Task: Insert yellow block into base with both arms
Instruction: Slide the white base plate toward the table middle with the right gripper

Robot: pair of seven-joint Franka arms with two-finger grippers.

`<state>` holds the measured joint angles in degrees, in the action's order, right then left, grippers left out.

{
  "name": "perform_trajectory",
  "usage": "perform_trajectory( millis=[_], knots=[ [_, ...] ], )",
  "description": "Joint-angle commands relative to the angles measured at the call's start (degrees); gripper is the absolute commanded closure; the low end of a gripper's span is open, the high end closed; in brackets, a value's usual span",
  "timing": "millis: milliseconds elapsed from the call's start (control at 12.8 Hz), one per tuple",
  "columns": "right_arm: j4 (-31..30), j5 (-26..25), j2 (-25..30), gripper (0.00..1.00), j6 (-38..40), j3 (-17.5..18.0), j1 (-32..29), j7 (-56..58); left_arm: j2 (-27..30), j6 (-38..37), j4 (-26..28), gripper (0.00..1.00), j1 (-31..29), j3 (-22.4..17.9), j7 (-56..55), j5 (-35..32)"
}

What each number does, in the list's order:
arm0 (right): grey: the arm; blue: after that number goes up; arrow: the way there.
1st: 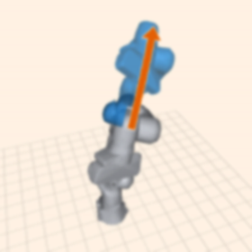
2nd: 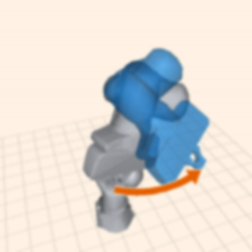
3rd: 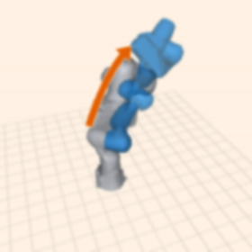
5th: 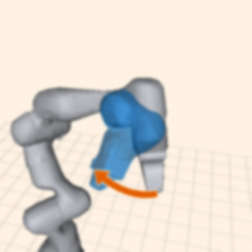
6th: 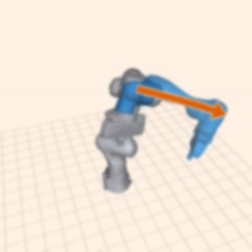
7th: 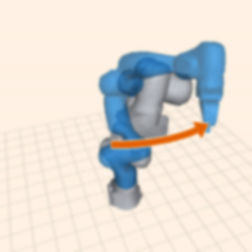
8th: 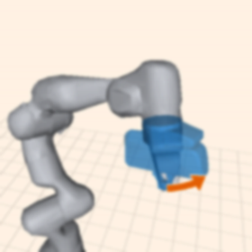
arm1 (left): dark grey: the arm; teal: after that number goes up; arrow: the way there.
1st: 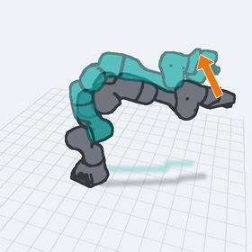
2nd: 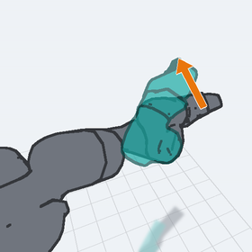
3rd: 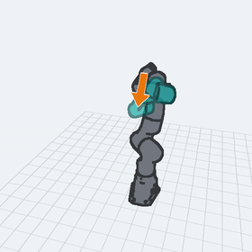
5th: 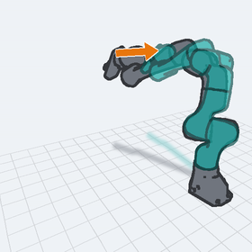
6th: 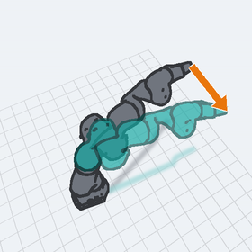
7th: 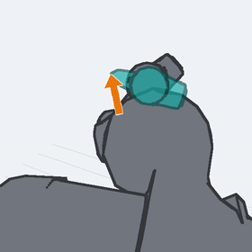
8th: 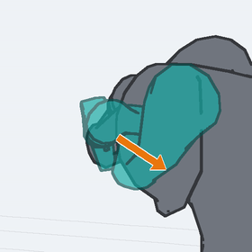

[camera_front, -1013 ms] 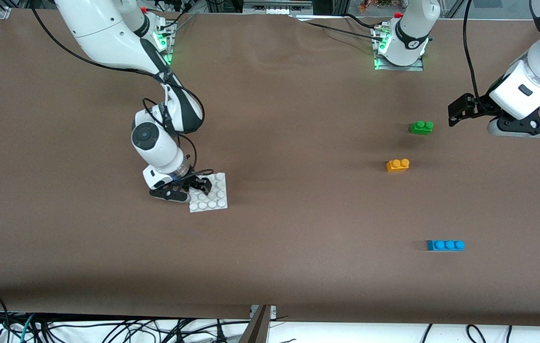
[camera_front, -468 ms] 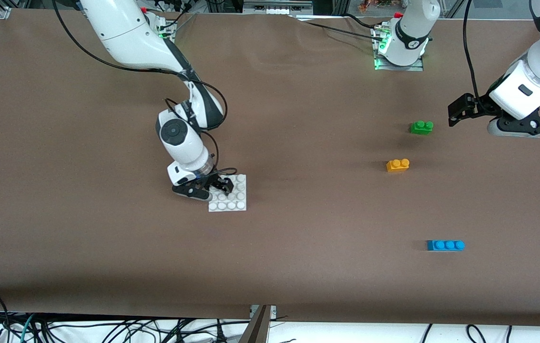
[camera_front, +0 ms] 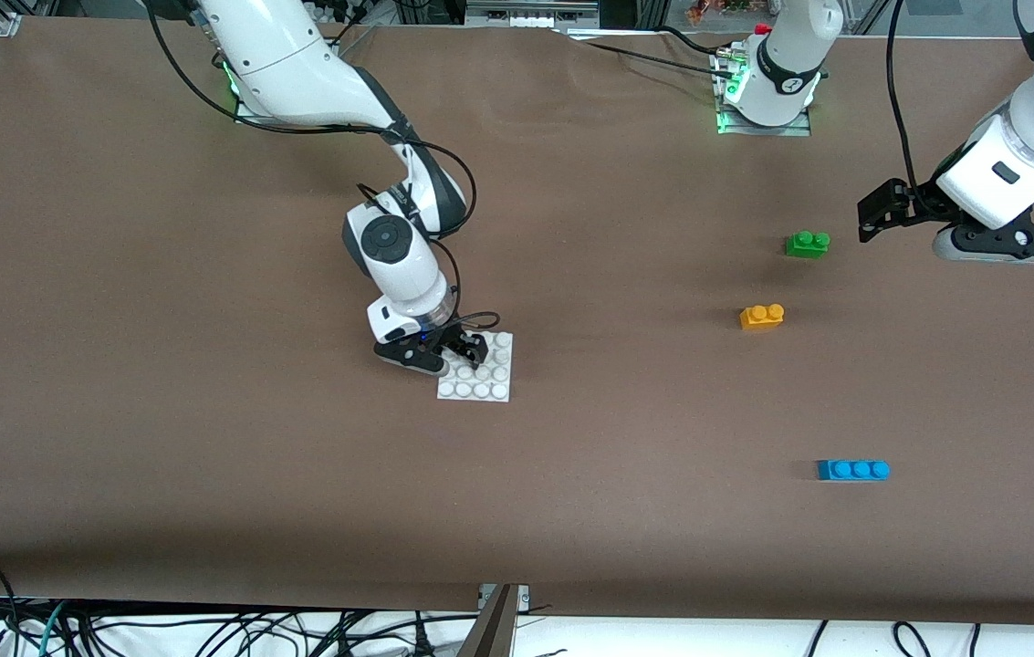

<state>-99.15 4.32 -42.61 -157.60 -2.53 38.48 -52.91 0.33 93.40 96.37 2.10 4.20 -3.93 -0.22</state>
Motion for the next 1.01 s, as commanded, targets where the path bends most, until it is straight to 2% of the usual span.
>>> perform_trajectory(
  millis=[0,312,468,779,935],
  knots=[
    [3.52,0.68,-3.09,0.23,-0.34,-1.34,3.08,-2.37,-0.5,-1.03,-1.36,0.0,0.01,0.28,-0.37,-1.36],
    [4.14,0.07,-3.71,0.23,-0.43,-1.86,5.71,-2.28,-0.42,-0.94,-1.36,0.0,0.01,0.46,-0.37,-1.45],
    [4.23,0.33,-3.97,0.24,-0.43,-4.66,9.75,-2.37,-0.42,-0.94,-1.36,0.0,0.01,0.46,-0.37,-1.36],
    [5.1,0.6,-4.15,0.24,-0.43,-4.94,12.84,-2.98,-0.42,-0.94,-1.36,0.0,0.01,0.37,-0.37,-1.27],
    [7.82,0.42,-6.16,0.24,-0.34,-5.03,14.94,-7.01,-0.42,-0.85,-1.36,0.0,-0.08,0.37,-0.37,-1.01]
  ],
)
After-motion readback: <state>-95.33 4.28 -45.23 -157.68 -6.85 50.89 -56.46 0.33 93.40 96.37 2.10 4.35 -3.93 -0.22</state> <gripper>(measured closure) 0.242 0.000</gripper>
